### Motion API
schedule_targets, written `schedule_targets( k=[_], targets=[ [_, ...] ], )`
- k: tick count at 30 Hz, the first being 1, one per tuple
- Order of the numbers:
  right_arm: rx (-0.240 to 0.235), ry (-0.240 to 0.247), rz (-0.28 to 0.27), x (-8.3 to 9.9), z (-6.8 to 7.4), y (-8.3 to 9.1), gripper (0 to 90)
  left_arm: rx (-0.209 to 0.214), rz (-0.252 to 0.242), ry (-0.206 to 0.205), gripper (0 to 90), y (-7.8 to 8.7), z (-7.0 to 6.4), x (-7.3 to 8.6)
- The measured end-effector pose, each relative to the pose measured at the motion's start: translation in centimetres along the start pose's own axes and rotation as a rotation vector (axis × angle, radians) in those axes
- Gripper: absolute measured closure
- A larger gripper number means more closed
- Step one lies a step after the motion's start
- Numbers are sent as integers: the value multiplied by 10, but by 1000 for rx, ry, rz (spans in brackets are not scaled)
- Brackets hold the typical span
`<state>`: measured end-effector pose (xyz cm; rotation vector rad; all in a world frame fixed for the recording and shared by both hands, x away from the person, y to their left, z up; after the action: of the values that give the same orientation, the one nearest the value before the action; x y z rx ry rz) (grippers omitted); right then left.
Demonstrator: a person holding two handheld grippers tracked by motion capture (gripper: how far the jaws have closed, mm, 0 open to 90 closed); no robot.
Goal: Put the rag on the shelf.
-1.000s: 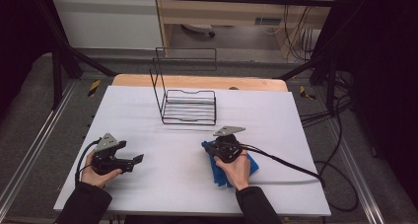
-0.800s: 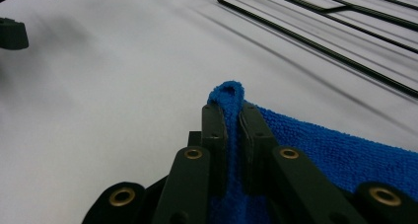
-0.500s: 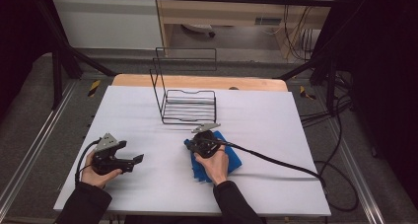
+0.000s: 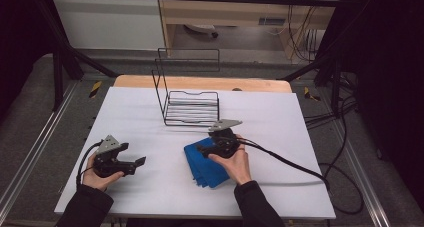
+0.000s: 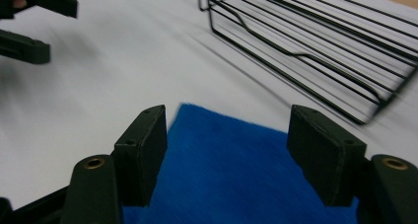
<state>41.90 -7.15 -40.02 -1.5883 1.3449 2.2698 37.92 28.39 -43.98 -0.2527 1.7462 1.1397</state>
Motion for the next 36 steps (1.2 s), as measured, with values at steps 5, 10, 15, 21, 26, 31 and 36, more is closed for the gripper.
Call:
schedule_targets(
  k=[5, 10, 15, 21, 26, 31, 36],
  targets=[
    [45, -32, 49, 28, -28, 23, 370, -2, 4, -1, 102, -1, 0, 0],
    [66, -69, 97, 64, -47, 36, 436, -4, 6, 0, 101, -1, 0, 0],
    [64, -125, 122, 86, -54, 46, 543, -1, 5, 0, 101, -1, -1, 0],
    [54, -166, 157, 99, -55, 48, 646, -1, 3, 1, 101, 0, -1, 0],
    [36, -192, 157, 101, -52, 47, 763, -1, 4, 1, 101, 0, -1, 0],
    [30, -228, 153, 101, -49, 47, 865, 0, 5, -1, 101, -1, -2, 0],
    [36, -265, 150, 99, -46, 51, 883, 0, 2, 0, 101, 0, -2, 0]
  ],
)
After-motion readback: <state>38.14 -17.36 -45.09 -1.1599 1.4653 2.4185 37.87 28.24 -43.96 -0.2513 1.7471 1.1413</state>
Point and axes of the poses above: each handheld gripper's, and its own axes: y roughly backward along the jaws, x roughly out of its underside, z roughly to its left, the point moved 1 cm from there along -y, roughly forward along the jaws, and after that the axes turned 1 degree about z, right-handed, at the moved point
